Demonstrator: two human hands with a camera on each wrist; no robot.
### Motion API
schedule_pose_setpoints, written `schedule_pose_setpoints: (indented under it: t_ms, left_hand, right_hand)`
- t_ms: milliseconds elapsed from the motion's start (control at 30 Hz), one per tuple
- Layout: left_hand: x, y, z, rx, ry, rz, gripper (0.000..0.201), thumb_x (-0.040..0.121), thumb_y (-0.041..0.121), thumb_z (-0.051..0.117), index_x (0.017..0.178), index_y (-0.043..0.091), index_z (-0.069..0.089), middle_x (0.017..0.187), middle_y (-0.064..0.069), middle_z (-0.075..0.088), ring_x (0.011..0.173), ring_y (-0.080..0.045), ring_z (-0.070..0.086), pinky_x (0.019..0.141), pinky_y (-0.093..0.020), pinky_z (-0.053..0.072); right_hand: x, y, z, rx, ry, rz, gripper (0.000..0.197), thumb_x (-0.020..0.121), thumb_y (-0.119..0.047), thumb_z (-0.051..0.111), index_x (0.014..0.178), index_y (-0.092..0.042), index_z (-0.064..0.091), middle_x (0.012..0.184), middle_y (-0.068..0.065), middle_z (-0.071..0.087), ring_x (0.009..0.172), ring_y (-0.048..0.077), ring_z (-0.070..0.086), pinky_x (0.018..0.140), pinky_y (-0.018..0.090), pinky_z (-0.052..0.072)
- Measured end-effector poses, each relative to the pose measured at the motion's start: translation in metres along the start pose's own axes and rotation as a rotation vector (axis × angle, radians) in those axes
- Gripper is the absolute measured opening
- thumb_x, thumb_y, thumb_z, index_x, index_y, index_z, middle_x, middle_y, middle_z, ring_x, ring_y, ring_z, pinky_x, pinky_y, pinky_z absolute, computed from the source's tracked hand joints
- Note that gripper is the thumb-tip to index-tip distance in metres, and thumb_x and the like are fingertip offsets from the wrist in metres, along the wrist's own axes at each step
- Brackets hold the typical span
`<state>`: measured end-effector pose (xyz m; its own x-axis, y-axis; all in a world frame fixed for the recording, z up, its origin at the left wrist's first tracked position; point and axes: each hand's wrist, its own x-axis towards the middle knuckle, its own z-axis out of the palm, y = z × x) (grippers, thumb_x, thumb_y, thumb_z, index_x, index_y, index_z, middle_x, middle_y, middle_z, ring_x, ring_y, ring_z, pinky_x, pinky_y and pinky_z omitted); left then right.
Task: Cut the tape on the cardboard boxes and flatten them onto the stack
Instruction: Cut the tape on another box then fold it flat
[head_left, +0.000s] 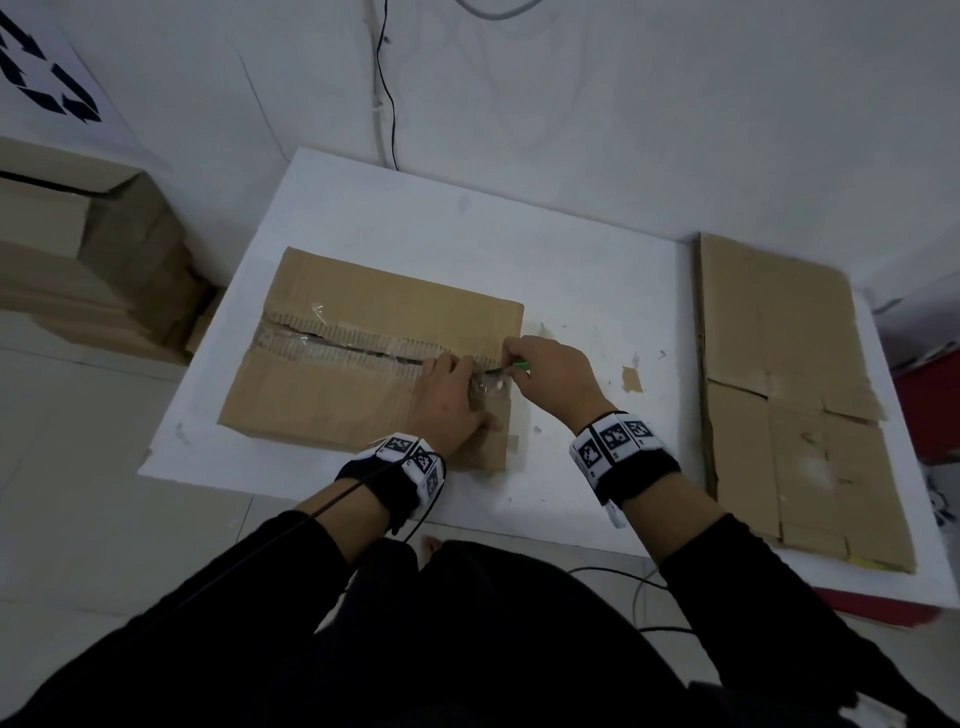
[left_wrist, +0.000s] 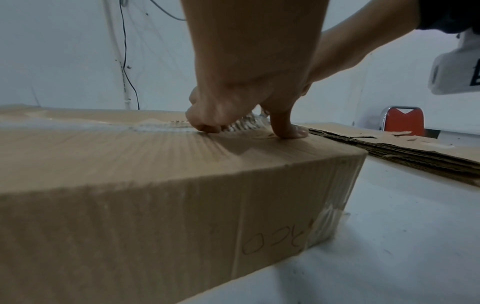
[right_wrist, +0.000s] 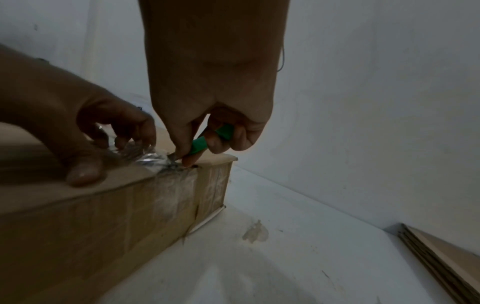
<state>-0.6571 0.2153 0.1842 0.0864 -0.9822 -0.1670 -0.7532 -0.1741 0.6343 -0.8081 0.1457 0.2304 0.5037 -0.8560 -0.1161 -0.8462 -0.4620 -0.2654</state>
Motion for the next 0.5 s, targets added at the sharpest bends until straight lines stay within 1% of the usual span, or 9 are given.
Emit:
schedule_pose_setpoints:
  t_ms: [33, 167, 267, 367, 433, 500]
  left_hand:
    - [0.0, 0.0, 0.0, 0.003, 0.002, 0.003, 0.074, 0.053, 0.05, 0.086, 0.111, 0.016, 0.055, 0.113, -0.007, 0.05, 0.107, -0.026, 0.039, 0.088, -0.037, 0.039]
    - [0.001, -0.001, -0.001, 0.003, 0.007, 0.022, 0.071, 0.053, 0.05, 0.086, 0.108, 0.016, 0.056, 0.112, -0.006, 0.051, 0.105, -0.026, 0.04, 0.086, -0.038, 0.04]
    - [0.0, -0.002, 0.001, 0.031, 0.017, 0.067, 0.068, 0.055, 0.05, 0.085, 0.108, 0.018, 0.057, 0.113, -0.001, 0.053, 0.102, -0.024, 0.039, 0.085, -0.035, 0.038]
    - [0.0, -0.003, 0.002, 0.035, 0.016, 0.077, 0.068, 0.056, 0.049, 0.085, 0.109, 0.018, 0.056, 0.112, 0.001, 0.053, 0.103, -0.023, 0.04, 0.083, -0.034, 0.036]
    - [0.003, -0.002, 0.0, 0.028, -0.012, 0.049, 0.071, 0.057, 0.048, 0.085, 0.113, 0.018, 0.055, 0.114, 0.001, 0.051, 0.106, -0.023, 0.039, 0.083, -0.034, 0.035]
    - [0.005, 0.0, -0.002, 0.023, -0.037, 0.029, 0.074, 0.057, 0.047, 0.086, 0.117, 0.017, 0.054, 0.117, 0.0, 0.051, 0.11, -0.024, 0.039, 0.086, -0.035, 0.035]
  right_hand:
    - [0.0, -0.001, 0.002, -0.007, -0.006, -0.002, 0.004, 0.092, -0.021, 0.055, 0.094, -0.02, 0.059, 0.1, -0.004, 0.068, 0.092, 0.021, 0.062, 0.064, 0.03, 0.043]
    - [0.0, 0.006, -0.001, -0.025, -0.015, 0.061, 0.006, 0.092, -0.02, 0.055, 0.095, -0.02, 0.061, 0.101, -0.002, 0.068, 0.092, 0.023, 0.062, 0.064, 0.029, 0.041]
    - [-0.003, 0.011, 0.0, 0.028, -0.03, 0.107, 0.007, 0.092, -0.021, 0.057, 0.096, -0.019, 0.063, 0.101, -0.002, 0.069, 0.095, 0.023, 0.062, 0.069, 0.031, 0.047]
    - [-0.006, 0.013, 0.005, 0.203, -0.076, 0.197, 0.003, 0.091, -0.021, 0.06, 0.091, -0.022, 0.063, 0.097, -0.004, 0.068, 0.091, 0.022, 0.061, 0.072, 0.034, 0.049]
    - [-0.01, 0.019, 0.006, 0.349, -0.096, 0.261, 0.008, 0.089, -0.02, 0.062, 0.083, -0.025, 0.062, 0.089, -0.006, 0.069, 0.087, 0.019, 0.062, 0.074, 0.034, 0.049]
    - [-0.015, 0.024, 0.005, 0.446, -0.094, 0.3, 0.012, 0.088, -0.017, 0.062, 0.078, -0.024, 0.062, 0.084, -0.005, 0.071, 0.087, 0.018, 0.063, 0.077, 0.036, 0.05]
